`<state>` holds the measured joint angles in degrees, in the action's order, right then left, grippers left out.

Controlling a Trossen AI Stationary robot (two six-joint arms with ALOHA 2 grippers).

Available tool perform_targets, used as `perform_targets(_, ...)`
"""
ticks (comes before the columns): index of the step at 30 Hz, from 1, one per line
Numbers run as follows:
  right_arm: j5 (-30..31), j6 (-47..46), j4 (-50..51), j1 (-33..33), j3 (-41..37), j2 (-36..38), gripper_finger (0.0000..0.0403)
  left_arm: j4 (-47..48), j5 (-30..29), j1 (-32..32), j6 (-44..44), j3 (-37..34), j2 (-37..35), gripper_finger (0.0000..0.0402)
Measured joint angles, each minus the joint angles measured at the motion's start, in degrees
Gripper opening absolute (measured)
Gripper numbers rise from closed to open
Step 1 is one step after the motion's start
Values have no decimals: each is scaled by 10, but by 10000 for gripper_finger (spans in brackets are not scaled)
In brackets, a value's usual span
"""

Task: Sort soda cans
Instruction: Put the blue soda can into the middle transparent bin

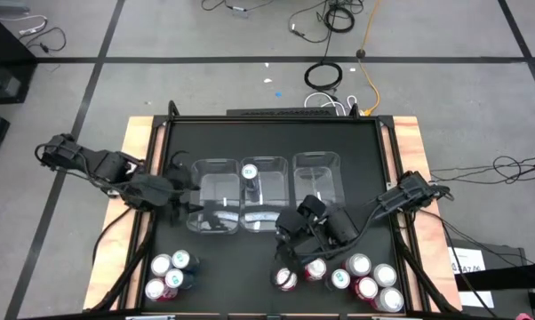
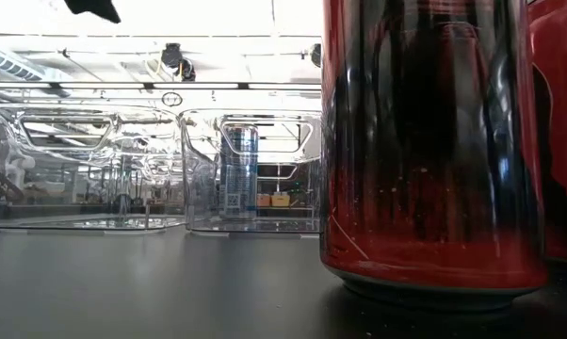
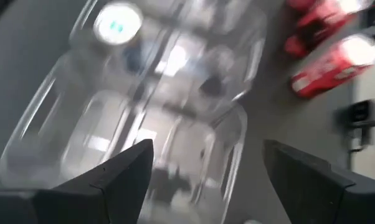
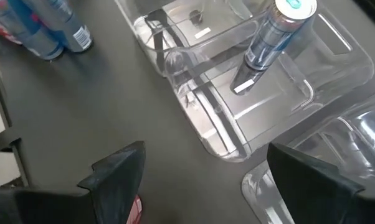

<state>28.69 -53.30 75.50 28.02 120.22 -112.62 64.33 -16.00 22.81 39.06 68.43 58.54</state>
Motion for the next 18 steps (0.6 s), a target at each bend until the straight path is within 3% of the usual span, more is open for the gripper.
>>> perform_targets(5, 2, 4, 12, 10, 0, 0, 329, 94, 12, 0, 127, 42, 59, 312)
perform_targets(12, 3, 21, 28, 22, 0, 0, 329, 103, 35, 28, 293, 42, 93, 312)
perform_targets(18, 3, 23, 51, 35, 0, 0, 329, 103, 36, 92, 401, 43, 114, 310)
